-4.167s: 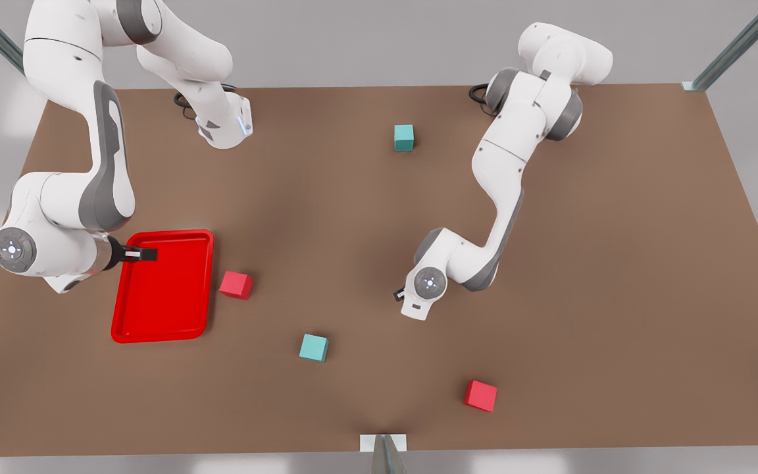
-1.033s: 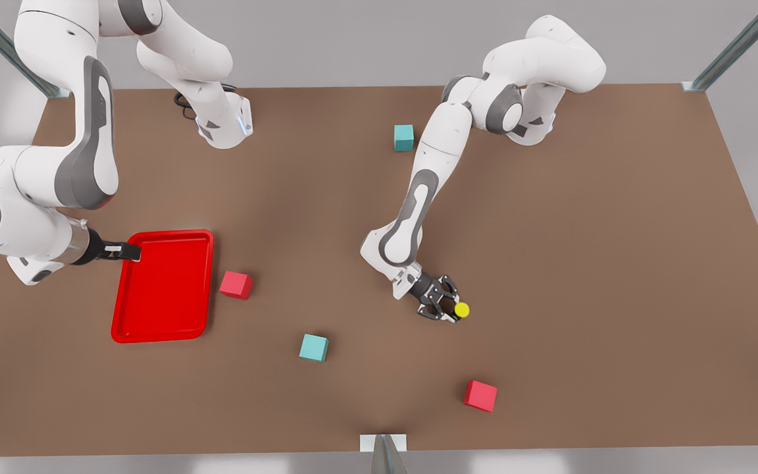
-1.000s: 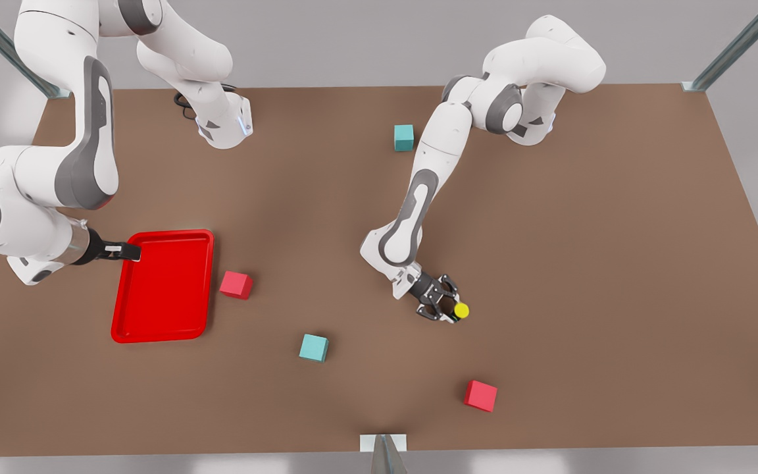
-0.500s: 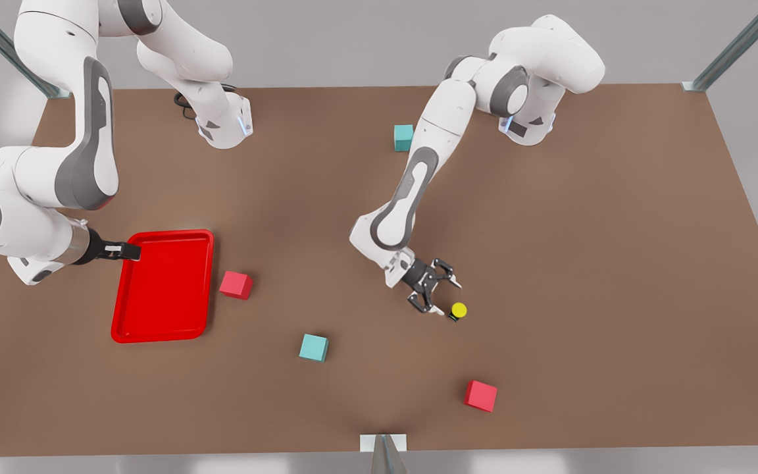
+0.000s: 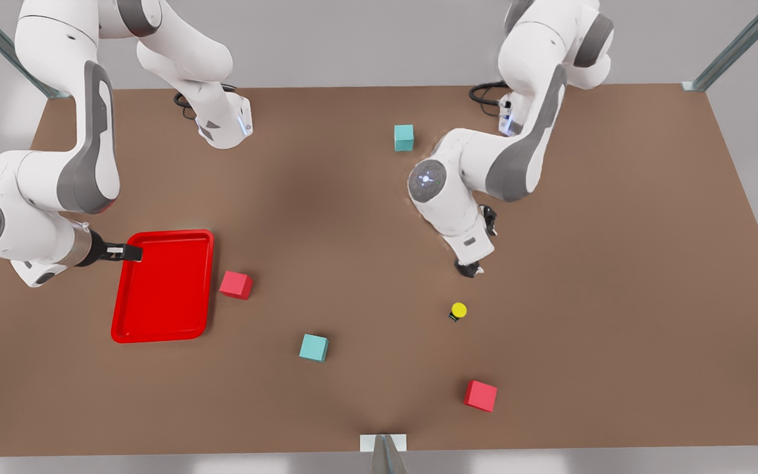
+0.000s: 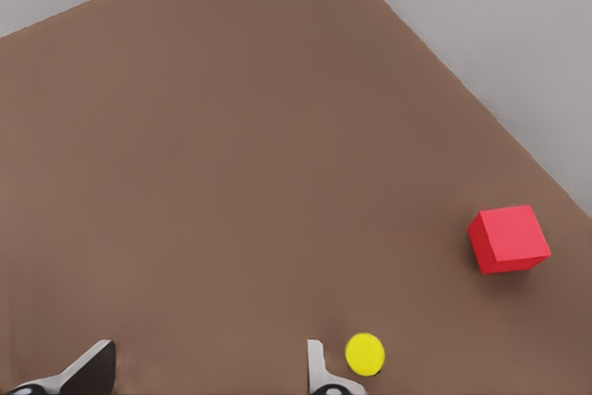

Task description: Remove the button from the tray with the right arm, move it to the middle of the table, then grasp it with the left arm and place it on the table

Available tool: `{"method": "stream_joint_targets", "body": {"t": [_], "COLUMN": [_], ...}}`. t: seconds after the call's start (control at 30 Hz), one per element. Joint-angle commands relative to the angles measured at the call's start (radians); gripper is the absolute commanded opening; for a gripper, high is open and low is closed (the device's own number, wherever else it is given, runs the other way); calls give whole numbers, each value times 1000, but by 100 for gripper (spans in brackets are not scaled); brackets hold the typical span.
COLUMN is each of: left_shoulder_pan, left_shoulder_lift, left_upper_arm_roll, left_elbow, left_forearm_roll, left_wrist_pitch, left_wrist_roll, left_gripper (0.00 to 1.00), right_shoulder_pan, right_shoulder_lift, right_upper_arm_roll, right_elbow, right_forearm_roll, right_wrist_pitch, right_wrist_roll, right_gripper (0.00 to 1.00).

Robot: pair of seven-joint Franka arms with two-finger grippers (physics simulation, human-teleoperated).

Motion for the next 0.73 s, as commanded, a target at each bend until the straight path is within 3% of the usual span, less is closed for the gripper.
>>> {"method": "stream_joint_targets", "body": {"t": [0.0,0.03,0.07,0.13,0.2,0.33,0.7], "left_shoulder_pan": [213,357,439,514,558,586,577], "left_shoulder_lift": [-46,-61,-83,-135,-373,-307,-305], "left_upper_arm_roll": [-142,-286,-306,-308,-295,-300,-306], "left_elbow": [3,-1,-6,-36,-414,-326,-331], "left_forearm_roll": [-194,-175,-186,-195,-229,-221,-217], "left_wrist_pitch": [-126,-128,-131,-126,156,145,127], "left_wrist_roll": [1475,1561,1716,1606,1606,1606,1560], "left_gripper": [100,100,100,100,100,100,100], "right_shoulder_pan": [-1,-2,-2,-4,-2,-1,-15], "right_shoulder_lift": [-1,-1,-1,-1,0,0,-9], "right_upper_arm_roll": [0,0,0,0,0,0,0], "right_elbow": [0,0,0,0,0,0,-23], "right_forearm_roll": [1,1,1,1,1,1,2], "right_wrist_pitch": [0,0,0,0,0,0,10], "right_wrist_roll": [1,1,1,1,1,1,-1], "right_gripper": [100,100,100,100,100,100,100]}}
